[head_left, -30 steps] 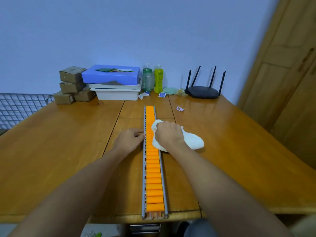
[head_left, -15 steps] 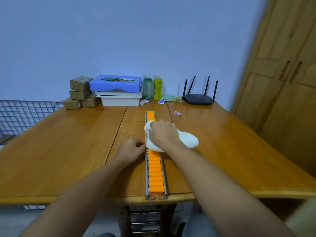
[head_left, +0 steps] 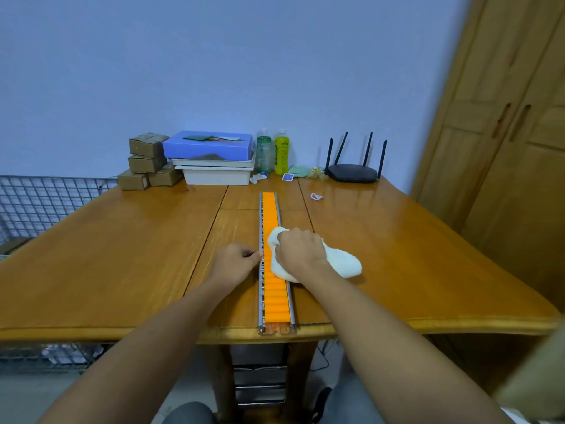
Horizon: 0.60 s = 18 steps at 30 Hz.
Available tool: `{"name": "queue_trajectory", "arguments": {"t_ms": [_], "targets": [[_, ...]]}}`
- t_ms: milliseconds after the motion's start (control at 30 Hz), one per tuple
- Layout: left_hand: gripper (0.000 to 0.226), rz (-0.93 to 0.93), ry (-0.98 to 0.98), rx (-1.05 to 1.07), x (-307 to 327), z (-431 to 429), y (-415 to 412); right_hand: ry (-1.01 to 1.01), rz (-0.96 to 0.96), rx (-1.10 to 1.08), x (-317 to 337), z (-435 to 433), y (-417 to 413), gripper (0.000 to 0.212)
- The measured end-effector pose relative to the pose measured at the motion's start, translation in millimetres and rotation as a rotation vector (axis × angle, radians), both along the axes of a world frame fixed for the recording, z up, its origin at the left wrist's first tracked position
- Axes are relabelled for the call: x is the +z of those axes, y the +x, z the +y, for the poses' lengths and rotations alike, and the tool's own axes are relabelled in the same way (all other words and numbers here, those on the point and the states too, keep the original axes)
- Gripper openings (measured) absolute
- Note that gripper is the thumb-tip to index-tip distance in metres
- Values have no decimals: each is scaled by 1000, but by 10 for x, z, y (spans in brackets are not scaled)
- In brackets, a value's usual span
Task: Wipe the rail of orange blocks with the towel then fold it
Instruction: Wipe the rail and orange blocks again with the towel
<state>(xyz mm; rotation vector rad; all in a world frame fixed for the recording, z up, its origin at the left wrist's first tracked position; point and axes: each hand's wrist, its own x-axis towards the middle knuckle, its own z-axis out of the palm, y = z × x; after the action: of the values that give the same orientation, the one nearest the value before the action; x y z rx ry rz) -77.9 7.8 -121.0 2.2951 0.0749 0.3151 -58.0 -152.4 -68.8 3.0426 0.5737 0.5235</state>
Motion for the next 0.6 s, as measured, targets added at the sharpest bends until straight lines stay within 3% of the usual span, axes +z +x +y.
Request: {"name": "queue_trajectory", "arguments": {"t_ms": [233,600], "targets": [[26,60,73,-10,72,-63,-92,-79,47,-18,-52,-330,-135,12],[30,83,57,26,104,-158,-446,148,-68,3,325,-177,-564,23]]}}
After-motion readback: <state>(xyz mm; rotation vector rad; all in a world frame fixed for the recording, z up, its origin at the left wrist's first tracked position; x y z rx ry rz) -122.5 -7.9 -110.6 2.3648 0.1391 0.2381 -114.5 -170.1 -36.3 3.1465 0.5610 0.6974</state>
